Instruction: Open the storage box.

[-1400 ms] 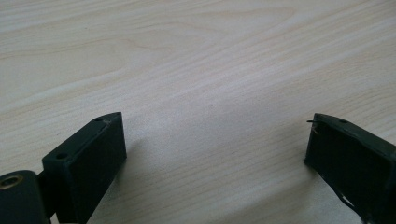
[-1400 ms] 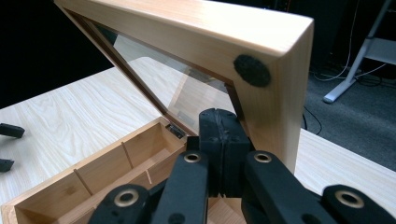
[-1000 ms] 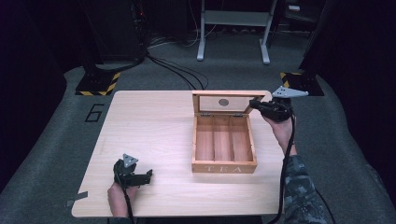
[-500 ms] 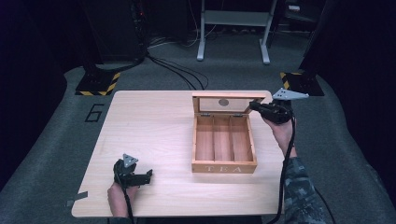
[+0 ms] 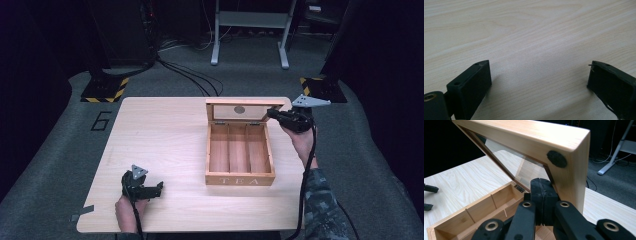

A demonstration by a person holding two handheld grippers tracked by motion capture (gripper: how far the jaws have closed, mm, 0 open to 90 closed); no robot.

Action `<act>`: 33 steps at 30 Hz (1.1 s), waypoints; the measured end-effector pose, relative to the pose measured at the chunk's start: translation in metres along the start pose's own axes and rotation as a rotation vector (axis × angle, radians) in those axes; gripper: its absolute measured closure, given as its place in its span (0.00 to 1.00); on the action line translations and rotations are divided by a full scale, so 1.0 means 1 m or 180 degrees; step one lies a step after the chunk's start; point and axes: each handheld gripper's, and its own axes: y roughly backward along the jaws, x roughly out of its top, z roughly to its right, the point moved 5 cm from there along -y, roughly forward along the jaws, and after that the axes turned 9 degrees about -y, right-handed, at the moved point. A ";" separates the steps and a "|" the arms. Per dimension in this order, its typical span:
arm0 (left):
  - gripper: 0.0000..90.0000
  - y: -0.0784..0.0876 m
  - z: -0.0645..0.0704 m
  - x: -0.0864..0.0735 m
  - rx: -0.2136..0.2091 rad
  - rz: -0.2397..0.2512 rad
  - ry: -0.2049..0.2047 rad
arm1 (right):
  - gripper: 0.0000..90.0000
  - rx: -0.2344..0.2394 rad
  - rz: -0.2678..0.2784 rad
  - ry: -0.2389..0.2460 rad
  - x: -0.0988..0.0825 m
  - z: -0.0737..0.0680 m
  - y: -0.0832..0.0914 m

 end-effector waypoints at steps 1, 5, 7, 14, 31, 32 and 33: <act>0.05 0.000 0.000 0.000 0.0000 0.0001 0.0000 | 1.00 0.0010 0.0000 0.0008 0.000 0.000 0.000; 0.05 0.000 0.000 0.000 0.0000 0.0001 0.0001 | 1.00 0.0019 0.0001 0.0005 -0.001 0.000 0.000; 0.05 0.000 0.000 0.000 0.0000 0.0001 0.0001 | 1.00 0.0024 -0.0002 -0.0013 -0.001 -0.001 0.001; 0.05 0.000 0.000 0.000 0.0001 0.0001 0.0000 | 1.00 0.0049 0.0009 0.0003 -0.007 -0.003 0.004; 0.05 0.000 0.000 0.000 -0.0012 -0.0008 -0.0001 | 0.99 0.0180 0.0035 -0.0015 -0.031 -0.013 0.015; 0.05 0.000 0.000 0.000 -0.0017 -0.0014 -0.0001 | 0.99 0.0189 0.0026 -0.0034 -0.033 -0.014 0.016; 0.05 0.000 0.000 0.000 -0.0009 0.0003 0.0019 | 0.99 0.0202 0.0029 -0.0034 -0.034 -0.014 0.016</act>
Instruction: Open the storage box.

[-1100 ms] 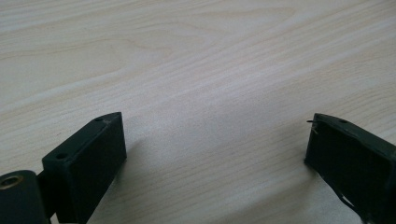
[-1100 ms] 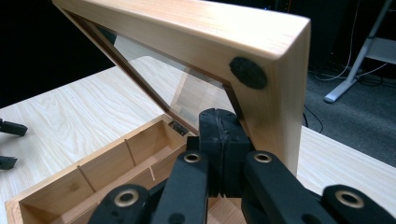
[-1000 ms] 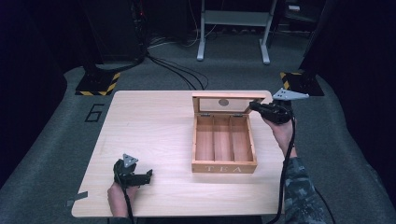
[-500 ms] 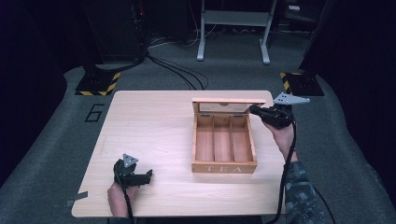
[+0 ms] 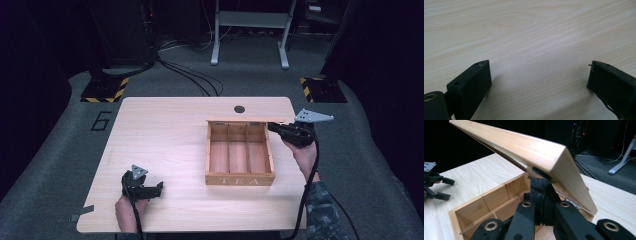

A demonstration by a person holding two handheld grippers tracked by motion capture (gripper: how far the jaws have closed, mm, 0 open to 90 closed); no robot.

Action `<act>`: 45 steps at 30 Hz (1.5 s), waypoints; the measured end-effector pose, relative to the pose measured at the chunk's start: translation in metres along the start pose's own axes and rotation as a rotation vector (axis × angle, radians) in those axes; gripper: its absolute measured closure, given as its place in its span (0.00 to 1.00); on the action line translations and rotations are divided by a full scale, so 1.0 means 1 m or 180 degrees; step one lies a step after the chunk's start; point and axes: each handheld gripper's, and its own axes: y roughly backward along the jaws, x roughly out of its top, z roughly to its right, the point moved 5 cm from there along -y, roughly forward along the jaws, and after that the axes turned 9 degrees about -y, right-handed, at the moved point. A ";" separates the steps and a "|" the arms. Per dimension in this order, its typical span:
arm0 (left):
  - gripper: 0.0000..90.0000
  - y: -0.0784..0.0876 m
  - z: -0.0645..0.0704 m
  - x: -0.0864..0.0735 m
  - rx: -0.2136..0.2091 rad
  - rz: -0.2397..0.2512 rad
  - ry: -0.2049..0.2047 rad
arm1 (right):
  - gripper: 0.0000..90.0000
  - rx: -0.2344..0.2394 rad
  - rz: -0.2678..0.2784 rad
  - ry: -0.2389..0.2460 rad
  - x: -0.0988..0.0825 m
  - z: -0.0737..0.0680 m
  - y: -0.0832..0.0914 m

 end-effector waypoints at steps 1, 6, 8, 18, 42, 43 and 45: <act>0.05 0.000 0.000 0.000 -0.0001 -0.0004 -0.0004 | 0.99 0.0008 -0.0003 -0.0015 -0.002 -0.001 0.001; 0.05 0.000 0.000 0.000 -0.0002 -0.0006 -0.0010 | 0.99 0.0027 -0.0003 -0.0011 -0.011 -0.004 0.003; 0.05 0.000 0.000 0.000 0.0002 -0.0006 -0.0009 | 0.99 0.0025 -0.0027 -0.0023 -0.015 -0.005 0.004; 0.05 0.000 0.000 0.000 -0.0002 -0.0005 -0.0006 | 0.99 0.0054 -0.0075 -0.0029 -0.035 -0.011 0.006; 0.05 0.000 0.000 0.000 0.0003 -0.0004 -0.0007 | 0.99 0.0053 -0.0147 -0.0192 -0.081 -0.018 0.013; 0.05 0.000 0.000 0.000 0.0003 -0.0004 -0.0007 | 0.99 0.0071 -0.0161 -0.0202 -0.084 -0.018 0.013; 0.05 0.000 0.000 0.000 0.0004 -0.0004 -0.0007 | 0.99 0.0067 -0.0185 -0.0223 -0.089 -0.019 0.013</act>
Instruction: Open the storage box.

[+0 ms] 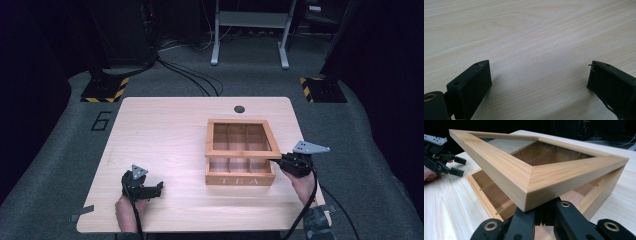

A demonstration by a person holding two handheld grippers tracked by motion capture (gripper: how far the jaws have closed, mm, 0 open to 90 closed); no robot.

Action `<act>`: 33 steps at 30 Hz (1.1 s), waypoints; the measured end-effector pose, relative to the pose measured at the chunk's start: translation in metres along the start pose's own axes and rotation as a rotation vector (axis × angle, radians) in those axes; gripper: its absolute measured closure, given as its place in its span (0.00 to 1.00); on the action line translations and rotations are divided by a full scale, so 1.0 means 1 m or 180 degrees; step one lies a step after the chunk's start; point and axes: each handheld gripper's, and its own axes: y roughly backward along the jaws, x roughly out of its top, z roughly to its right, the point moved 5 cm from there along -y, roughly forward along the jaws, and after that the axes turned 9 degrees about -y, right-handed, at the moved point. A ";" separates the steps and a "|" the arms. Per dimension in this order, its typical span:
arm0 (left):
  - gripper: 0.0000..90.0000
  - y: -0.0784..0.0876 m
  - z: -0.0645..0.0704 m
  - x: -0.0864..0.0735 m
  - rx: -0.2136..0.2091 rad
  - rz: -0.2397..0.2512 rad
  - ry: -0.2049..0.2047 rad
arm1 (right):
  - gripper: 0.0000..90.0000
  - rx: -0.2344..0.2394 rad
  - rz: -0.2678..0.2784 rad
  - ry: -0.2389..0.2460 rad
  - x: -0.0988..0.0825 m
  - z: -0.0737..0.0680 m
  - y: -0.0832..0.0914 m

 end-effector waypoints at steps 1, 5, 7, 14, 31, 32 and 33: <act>0.05 0.000 0.000 0.000 0.0000 0.0001 0.0001 | 0.99 0.0017 -0.0021 -0.0017 -0.004 0.000 -0.001; 0.05 0.000 0.000 0.000 0.0000 0.0000 0.0000 | 0.99 0.0062 -0.0032 -0.0066 -0.014 0.000 -0.001; 0.05 0.000 0.000 0.000 0.0000 0.0000 0.0001 | 0.99 0.0017 -0.0064 -0.0053 -0.017 0.000 -0.001; 0.05 0.000 0.000 0.000 0.0000 0.0000 0.0000 | 0.99 -0.0052 -0.0100 -0.0083 -0.030 0.001 -0.001; 0.05 0.000 0.000 0.000 0.0001 0.0001 -0.0001 | 0.99 -0.0089 -0.0083 -0.0081 -0.043 -0.002 0.000; 0.05 0.000 0.000 0.000 0.0003 0.0000 -0.0001 | 0.99 -0.0108 -0.0086 -0.0082 -0.043 -0.003 0.001; 0.05 0.000 0.000 0.000 0.0003 0.0000 -0.0002 | 0.99 -0.0098 -0.0083 -0.0089 -0.043 -0.003 0.001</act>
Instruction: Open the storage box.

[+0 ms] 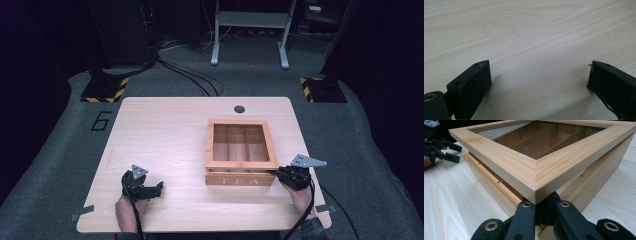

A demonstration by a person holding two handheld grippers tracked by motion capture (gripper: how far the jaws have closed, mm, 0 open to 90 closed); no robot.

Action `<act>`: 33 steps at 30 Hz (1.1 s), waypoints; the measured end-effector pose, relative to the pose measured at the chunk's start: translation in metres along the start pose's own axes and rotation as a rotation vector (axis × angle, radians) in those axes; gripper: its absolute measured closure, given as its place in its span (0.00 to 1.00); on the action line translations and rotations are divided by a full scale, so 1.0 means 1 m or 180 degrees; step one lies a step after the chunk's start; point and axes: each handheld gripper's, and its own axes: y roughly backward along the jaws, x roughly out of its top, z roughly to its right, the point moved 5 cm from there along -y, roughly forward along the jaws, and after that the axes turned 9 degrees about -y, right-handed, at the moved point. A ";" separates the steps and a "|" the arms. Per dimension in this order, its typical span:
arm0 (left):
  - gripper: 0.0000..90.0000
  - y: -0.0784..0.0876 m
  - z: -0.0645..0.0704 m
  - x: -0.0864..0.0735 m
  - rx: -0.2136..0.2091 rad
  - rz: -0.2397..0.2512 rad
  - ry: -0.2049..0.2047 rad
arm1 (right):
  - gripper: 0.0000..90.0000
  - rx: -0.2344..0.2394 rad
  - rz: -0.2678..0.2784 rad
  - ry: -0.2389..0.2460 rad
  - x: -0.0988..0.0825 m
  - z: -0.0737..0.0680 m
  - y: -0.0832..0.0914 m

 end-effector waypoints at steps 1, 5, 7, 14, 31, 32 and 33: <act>0.05 0.000 0.000 0.000 0.0000 0.0000 0.0000 | 0.99 -0.0013 -0.0004 0.0025 0.000 0.000 0.000; 0.05 0.000 0.000 0.000 0.0001 0.0000 0.0000 | 0.99 -0.0044 0.0000 0.0037 -0.001 -0.002 0.003; 0.05 0.000 0.000 0.000 0.0003 0.0000 -0.0005 | 0.99 -0.0064 0.0013 0.0052 -0.002 -0.003 0.006; 0.05 0.000 0.000 0.000 0.0003 0.0000 -0.0003 | 0.99 -0.0112 0.0051 -0.0051 -0.009 -0.002 0.023; 0.05 0.000 0.000 0.000 0.0002 0.0003 -0.0002 | 0.96 -0.0419 -0.0182 -0.0204 -0.053 0.013 0.035; 0.05 0.000 0.000 0.000 0.0004 0.0004 -0.0001 | 0.95 -0.0484 -0.0226 -0.0157 -0.056 0.014 0.035; 0.05 0.000 0.000 0.000 0.0002 0.0003 -0.0002 | 0.93 -0.0574 -0.0269 -0.0123 -0.057 0.015 0.035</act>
